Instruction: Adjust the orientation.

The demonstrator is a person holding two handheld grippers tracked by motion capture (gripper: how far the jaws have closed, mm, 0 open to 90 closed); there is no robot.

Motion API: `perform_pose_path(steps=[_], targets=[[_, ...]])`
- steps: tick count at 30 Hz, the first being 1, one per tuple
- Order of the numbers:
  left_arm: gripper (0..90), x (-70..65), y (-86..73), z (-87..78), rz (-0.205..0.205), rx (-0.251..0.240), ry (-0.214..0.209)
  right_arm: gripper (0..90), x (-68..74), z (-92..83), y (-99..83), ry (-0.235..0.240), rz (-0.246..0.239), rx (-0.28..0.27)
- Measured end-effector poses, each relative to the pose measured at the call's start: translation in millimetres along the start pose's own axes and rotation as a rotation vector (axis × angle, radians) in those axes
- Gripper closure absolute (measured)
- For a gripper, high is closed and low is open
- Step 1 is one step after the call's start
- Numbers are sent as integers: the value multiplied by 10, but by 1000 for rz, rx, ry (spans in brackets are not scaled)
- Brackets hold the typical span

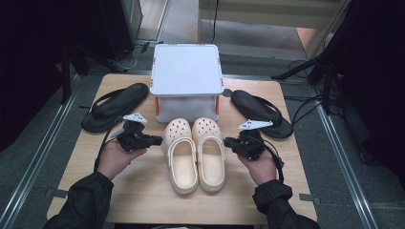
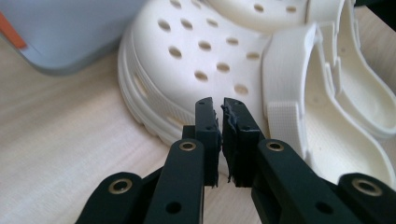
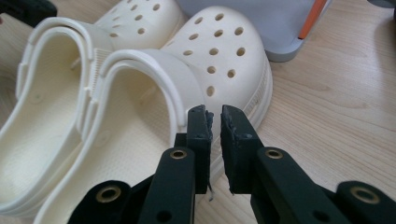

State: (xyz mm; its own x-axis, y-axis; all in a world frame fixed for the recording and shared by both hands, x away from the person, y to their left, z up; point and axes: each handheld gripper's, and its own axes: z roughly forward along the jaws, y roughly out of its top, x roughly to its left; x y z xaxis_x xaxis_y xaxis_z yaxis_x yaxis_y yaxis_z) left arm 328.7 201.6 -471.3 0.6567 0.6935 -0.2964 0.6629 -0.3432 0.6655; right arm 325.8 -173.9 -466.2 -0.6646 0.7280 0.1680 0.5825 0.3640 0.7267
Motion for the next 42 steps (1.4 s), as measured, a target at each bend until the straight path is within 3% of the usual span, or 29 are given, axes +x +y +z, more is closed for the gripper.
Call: perform_pose_path(steps=[8, 12, 24, 28, 38, 42], targets=[[873, 15, 286, -143, 22, -32, 31, 734, 91, -132, -12, 36, 57, -47], [875, 51, 431, -231, 18, -59, 34, 720, 184, -166, -19, 40, 42, -54], [877, 126, 882, -433, 12, -79, 43, 712, 410, -130, -112, 86, 32, -33], [878, 203, 1044, -411, 9, -79, 61, 701, 456, -101, -152, 88, 33, -21], [873, 331, 1279, -344, 6, -97, 54, 652, 560, -16, -206, 83, 43, -11], [874, 414, 1350, -284, 2, -74, 57, 618, 644, 58, -227, 68, 48, -5]])
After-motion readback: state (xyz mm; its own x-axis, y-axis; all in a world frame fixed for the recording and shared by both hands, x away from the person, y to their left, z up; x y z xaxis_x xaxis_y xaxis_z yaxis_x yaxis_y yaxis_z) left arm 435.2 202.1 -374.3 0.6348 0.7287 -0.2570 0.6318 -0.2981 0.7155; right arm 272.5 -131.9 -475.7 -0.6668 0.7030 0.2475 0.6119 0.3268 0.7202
